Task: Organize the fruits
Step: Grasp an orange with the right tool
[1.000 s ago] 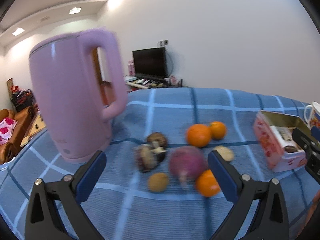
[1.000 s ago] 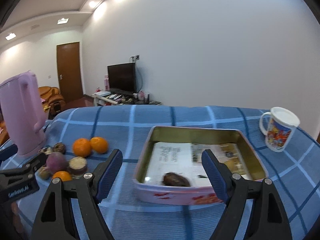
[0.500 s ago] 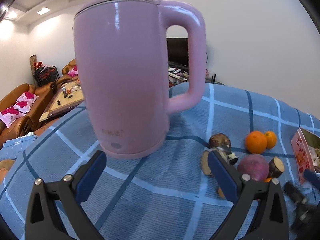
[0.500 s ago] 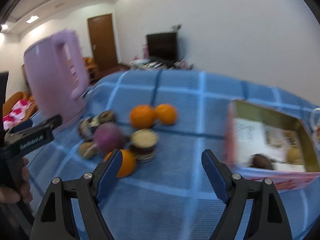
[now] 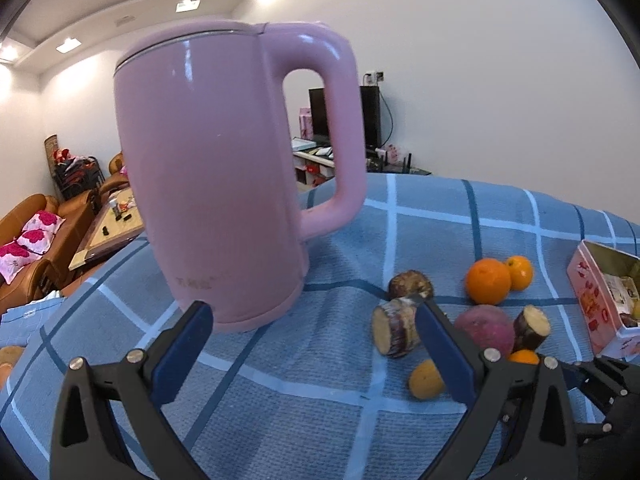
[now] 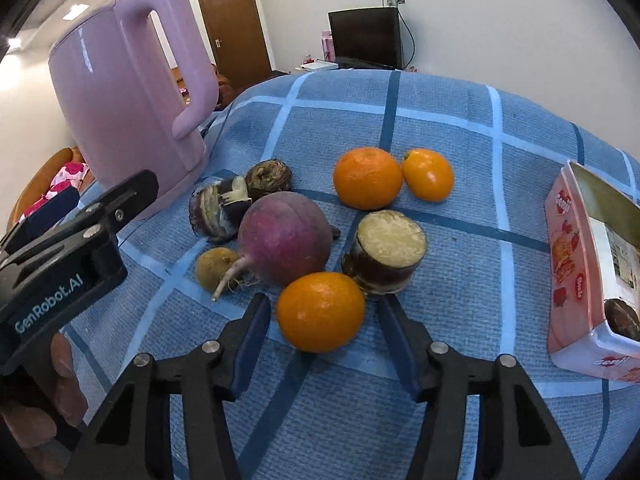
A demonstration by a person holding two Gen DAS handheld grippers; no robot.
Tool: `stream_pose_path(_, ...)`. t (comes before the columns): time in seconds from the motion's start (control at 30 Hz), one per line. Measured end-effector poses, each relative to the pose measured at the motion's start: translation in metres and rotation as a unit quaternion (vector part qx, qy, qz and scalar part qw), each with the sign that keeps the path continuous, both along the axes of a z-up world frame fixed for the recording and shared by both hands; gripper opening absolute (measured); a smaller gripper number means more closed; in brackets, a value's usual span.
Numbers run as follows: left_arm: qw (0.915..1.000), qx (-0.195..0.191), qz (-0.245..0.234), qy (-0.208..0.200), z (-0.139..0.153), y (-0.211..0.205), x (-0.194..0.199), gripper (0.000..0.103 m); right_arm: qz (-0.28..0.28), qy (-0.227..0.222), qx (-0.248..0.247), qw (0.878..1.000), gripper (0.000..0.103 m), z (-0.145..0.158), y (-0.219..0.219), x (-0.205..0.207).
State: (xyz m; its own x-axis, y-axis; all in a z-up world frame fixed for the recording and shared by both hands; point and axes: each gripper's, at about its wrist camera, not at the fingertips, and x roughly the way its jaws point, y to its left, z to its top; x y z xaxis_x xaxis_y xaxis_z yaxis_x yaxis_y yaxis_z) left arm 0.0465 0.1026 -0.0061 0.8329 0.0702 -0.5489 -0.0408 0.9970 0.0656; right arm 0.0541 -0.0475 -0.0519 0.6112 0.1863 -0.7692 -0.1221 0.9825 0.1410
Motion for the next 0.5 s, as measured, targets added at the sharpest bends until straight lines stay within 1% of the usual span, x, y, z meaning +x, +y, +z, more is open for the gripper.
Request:
stream_pose_path(0.03,1.0,-0.002,-0.005,0.001,0.0,-0.001,0.0,0.103,0.001,-0.001,0.003,1.0,0.045,0.0,-0.001,0.0)
stream_pose_path(0.07,0.9999,-0.004,-0.011,0.002,0.0,-0.001,0.001,0.103,0.002,0.0,0.004,1.0,0.043,0.001,-0.004,-0.001)
stream_pose_path(0.17,0.9999,-0.007,-0.014,-0.003,-0.001,-0.002,-0.001,0.103,-0.002,-0.005,0.012,1.0,0.043,0.003,-0.011,-0.006)
stream_pose_path(0.23,0.9996,-0.004,-0.026,-0.01,-0.001,-0.005,-0.003,0.103,-0.008,-0.018,0.016,1.0,0.043,0.007,-0.022,-0.014)
stream_pose_path(0.33,0.9985,-0.013,-0.051,-0.015,0.0,-0.011,-0.007,0.102,-0.028,-0.057,-0.011,0.998,0.043,0.018,-0.036,-0.031)
stream_pose_path(0.43,0.9956,-0.032,-0.088,-0.013,-0.001,-0.019,-0.009,0.1,-0.062,-0.107,-0.051,0.991,0.043,0.031,-0.055,-0.048)
stream_pose_path(0.5,0.9929,-0.039,-0.113,-0.003,-0.004,-0.027,-0.008,0.092,-0.079,-0.132,-0.069,0.986,0.043,0.038,-0.066,-0.054)
